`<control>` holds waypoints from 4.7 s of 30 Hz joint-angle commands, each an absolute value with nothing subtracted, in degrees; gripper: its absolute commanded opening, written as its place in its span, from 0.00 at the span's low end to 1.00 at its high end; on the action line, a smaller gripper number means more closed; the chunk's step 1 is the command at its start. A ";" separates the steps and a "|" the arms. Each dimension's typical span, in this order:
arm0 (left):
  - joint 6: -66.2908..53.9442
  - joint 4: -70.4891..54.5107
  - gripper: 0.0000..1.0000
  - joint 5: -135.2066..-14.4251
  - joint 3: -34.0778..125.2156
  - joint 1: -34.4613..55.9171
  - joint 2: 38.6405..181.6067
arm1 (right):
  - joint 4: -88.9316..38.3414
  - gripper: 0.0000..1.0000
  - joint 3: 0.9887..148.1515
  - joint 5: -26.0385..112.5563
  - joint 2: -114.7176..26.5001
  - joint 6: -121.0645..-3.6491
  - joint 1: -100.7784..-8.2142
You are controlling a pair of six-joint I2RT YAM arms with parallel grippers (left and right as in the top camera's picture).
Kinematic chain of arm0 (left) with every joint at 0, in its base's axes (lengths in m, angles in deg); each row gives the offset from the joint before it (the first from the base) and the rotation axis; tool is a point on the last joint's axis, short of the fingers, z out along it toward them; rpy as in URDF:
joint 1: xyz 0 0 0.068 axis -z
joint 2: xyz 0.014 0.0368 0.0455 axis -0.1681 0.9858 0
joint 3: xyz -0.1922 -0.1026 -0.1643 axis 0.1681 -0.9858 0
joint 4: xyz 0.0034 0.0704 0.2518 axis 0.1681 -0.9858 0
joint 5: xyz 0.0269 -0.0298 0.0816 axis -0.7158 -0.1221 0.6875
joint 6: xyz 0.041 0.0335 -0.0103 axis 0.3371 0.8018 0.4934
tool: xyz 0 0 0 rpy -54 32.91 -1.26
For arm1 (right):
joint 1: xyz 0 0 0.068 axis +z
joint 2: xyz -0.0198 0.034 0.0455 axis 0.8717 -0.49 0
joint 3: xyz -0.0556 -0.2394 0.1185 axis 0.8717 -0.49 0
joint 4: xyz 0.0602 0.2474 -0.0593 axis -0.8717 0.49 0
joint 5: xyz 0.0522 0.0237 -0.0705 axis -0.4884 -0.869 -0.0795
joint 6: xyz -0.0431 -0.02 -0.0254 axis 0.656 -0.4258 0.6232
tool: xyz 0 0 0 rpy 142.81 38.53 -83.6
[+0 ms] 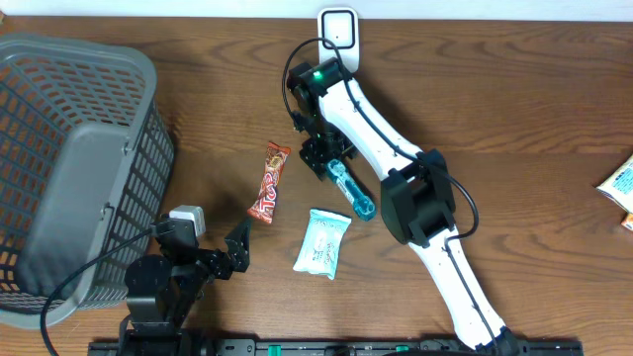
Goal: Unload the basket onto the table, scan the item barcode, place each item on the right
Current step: 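Lift the Listerine bottle upright toward the barcode scanner, then carry the Listerine bottle rightward toward the table edge with right gripper, then bring the bottle back left and set it upright mid-table, release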
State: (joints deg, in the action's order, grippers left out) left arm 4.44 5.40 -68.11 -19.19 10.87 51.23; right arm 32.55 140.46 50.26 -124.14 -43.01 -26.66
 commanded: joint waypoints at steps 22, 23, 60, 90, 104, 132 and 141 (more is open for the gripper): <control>4.96 5.42 0.99 -68.63 -19.11 11.00 50.99 | 35.89 0.23 143.89 40.47 -126.13 -37.81 -27.03; 4.96 5.42 0.99 -68.63 -19.11 11.00 50.99 | 36.48 0.21 144.76 39.86 -126.13 -37.61 -27.21; 4.94 5.42 0.99 -68.63 -19.11 11.00 50.99 | 6.80 0.05 154.07 25.22 -114.15 -26.64 -29.79; 4.96 5.42 0.99 -68.63 -19.11 11.00 50.99 | 30.93 0.02 151.98 27.16 -90.17 -21.57 -35.38; 4.96 5.42 0.99 -68.63 -19.11 11.00 50.99 | 34.78 0.02 151.95 28.08 -80.42 -26.10 -46.75; 4.94 5.42 0.99 -68.63 -19.11 11.00 50.99 | 12.20 0.03 100.28 35.14 -38.46 -36.39 -44.06; 4.96 5.42 0.99 -68.63 -19.11 11.00 50.99 | -40.93 0.07 56.24 32.76 -37.74 -47.12 -44.06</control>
